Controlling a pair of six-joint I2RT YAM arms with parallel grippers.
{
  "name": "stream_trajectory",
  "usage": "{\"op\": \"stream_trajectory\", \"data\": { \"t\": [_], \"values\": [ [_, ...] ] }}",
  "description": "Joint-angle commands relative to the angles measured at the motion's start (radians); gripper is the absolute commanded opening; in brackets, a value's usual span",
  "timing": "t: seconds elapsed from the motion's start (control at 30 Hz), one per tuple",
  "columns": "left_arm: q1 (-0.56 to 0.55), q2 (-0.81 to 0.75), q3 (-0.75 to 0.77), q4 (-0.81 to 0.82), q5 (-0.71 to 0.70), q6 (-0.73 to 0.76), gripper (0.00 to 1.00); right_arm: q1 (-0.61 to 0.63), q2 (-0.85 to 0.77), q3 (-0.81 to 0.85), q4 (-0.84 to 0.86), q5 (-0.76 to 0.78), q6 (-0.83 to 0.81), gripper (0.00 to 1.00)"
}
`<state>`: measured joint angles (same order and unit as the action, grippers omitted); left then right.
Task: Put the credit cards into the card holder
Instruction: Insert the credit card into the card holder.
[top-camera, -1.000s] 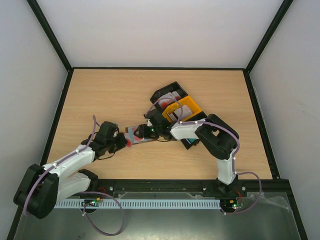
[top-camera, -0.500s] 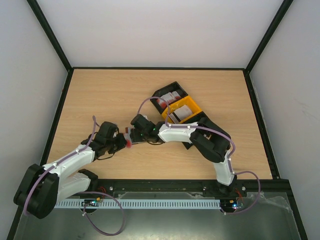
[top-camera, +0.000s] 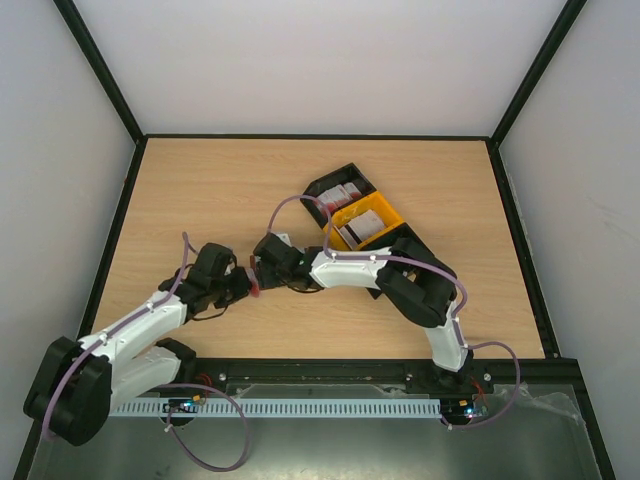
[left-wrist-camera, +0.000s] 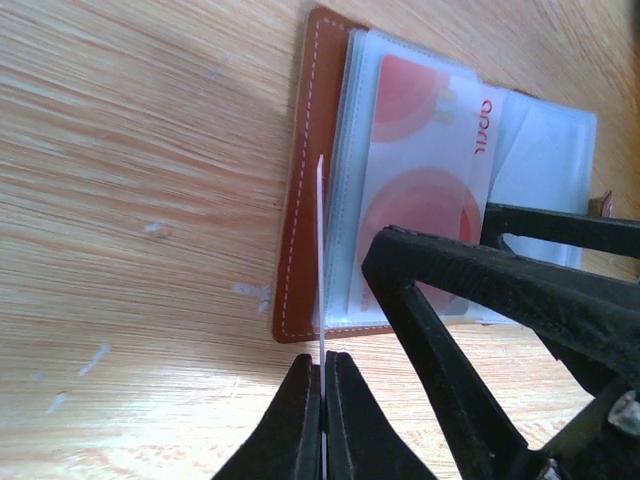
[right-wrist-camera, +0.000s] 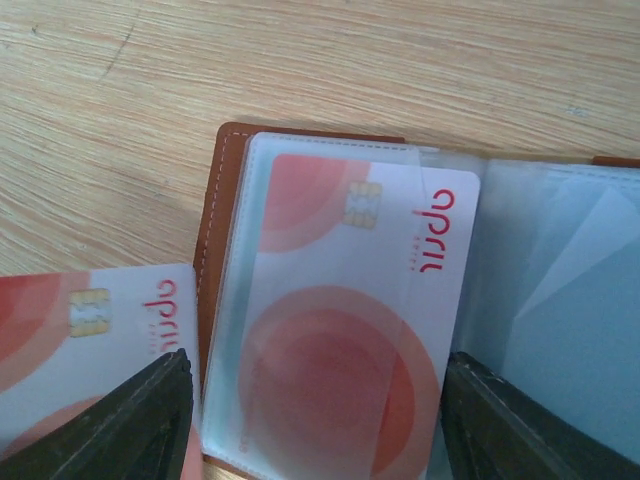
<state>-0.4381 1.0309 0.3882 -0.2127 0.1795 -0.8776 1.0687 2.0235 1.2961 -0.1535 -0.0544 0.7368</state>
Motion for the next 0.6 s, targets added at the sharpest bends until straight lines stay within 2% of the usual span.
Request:
{"op": "stream_trajectory", "data": {
  "t": [0.0, 0.07, 0.13, 0.3, 0.37, 0.47, 0.57],
  "values": [
    [0.001, -0.054, 0.055, -0.144, -0.074, 0.015, 0.02, 0.014, -0.01, 0.038, -0.092, 0.137, 0.02, 0.66],
    [0.001, -0.068, 0.069, -0.167, -0.114, 0.019, 0.02, 0.014, -0.01, 0.036, -0.111, 0.203, 0.034, 0.66],
    [0.001, -0.075, 0.077, -0.171, -0.125, 0.024, 0.02, 0.014, -0.01, 0.03, -0.102, 0.206, 0.029, 0.66],
    [0.001, -0.077, 0.086, -0.154, -0.103, 0.026, 0.02, 0.015, 0.019, 0.042, -0.075, 0.054, 0.007, 0.63],
    [0.001, -0.084, 0.089, -0.149, -0.095, 0.028, 0.02, 0.015, 0.003, 0.017, -0.009, -0.047, -0.009, 0.58],
    [0.001, -0.091, 0.087, -0.129, -0.071, 0.036, 0.02, 0.012, -0.017, -0.008, 0.041, -0.084, -0.022, 0.54],
    [0.001, -0.098, 0.085, -0.1, -0.036, 0.048, 0.02, 0.008, -0.036, -0.014, 0.033, -0.025, -0.015, 0.51]
  ]
}}
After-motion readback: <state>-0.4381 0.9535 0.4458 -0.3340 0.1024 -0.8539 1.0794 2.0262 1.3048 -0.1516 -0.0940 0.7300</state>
